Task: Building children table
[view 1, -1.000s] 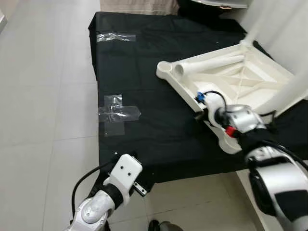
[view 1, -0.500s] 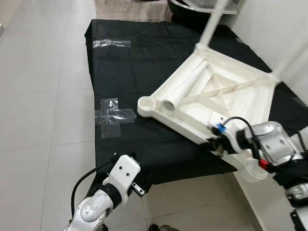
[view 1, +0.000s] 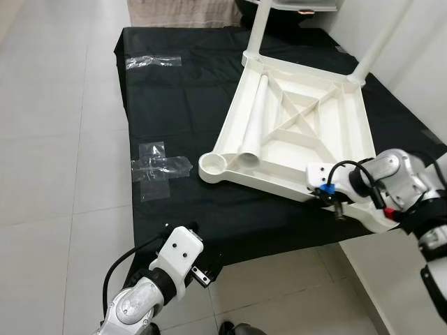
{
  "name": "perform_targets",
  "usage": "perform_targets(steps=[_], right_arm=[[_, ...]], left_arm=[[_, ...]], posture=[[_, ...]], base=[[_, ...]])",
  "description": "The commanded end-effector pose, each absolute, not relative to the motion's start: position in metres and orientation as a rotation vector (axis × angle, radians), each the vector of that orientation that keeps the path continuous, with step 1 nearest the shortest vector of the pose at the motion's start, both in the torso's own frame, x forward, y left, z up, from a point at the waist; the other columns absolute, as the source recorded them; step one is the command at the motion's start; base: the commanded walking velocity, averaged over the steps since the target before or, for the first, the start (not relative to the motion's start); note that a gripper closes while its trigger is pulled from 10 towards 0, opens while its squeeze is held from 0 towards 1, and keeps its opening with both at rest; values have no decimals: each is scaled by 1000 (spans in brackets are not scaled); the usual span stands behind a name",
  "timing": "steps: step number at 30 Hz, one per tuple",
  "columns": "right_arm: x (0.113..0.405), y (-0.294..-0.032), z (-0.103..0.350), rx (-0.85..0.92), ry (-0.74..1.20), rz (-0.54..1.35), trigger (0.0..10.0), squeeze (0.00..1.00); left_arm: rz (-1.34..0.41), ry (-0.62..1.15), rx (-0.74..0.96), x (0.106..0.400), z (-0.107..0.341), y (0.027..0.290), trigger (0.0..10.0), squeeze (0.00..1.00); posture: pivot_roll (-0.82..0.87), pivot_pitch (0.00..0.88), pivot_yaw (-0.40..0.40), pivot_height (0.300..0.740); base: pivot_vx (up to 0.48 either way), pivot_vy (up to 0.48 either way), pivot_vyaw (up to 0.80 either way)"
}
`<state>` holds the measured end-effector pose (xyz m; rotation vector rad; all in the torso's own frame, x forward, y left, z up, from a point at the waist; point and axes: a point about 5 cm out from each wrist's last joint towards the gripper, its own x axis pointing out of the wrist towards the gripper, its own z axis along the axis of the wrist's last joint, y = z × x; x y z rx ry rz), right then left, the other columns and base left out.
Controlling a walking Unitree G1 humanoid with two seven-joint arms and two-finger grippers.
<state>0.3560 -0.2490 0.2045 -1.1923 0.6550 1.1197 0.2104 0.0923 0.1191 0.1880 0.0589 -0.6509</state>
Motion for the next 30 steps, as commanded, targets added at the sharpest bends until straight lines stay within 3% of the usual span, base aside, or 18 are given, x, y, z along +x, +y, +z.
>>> perform_targets(steps=[1, 8, 13, 16, 19, 20, 21, 22, 30], right_arm=[[357, -235, 221, -1356, 568, 1202, 0, 0], [356, -237, 207, -1535, 615, 1289, 0, 0], [356, -238, 206, -1564, 621, 1289, 0, 0], [366, -241, 212, -1677, 598, 1167, 0, 0], [368, -241, 215, -1680, 588, 1140, 0, 0], [371, -238, 218, -1672, 551, 1109, 7529, 0], [373, -236, 221, -1665, 525, 1089, 7529, 0], [374, -234, 224, -1654, 497, 1079, 10000, 0], [378, -224, 248, -1544, 376, 1082, 10000, 0]], left_arm=[[-663, 81, 183, 206, 115, 91, 10000, 0], [-663, 77, 181, 207, 117, 90, 10000, 0], [-663, 76, 180, 207, 117, 90, 10000, 0], [-663, 76, 179, 206, 117, 90, 10000, 0], [-664, 75, 181, 206, 117, 90, 10000, 0], [-662, 75, 182, 206, 117, 90, 10000, 0], [-660, 75, 182, 207, 117, 90, 10000, 0], [-659, 75, 182, 206, 118, 89, 10000, 0], [-664, 80, 177, 206, 117, 89, 10000, 0]], posture=[[33, 151, -135, 740], [32, 152, -143, 740], [32, 152, -143, 740], [28, 163, -137, 740], [28, 163, -137, 740], [31, 163, -140, 740], [31, 163, -139, 740], [26, 165, -140, 740], [29, 156, -140, 740]], base=[[0, 0, 0], [0, 0, 0], [0, 0, 0], [0, 0, 0], [0, 0, 0], [0, 0, 0], [0, 0, 0], [0, 0, 0], [0, 0, 0]])
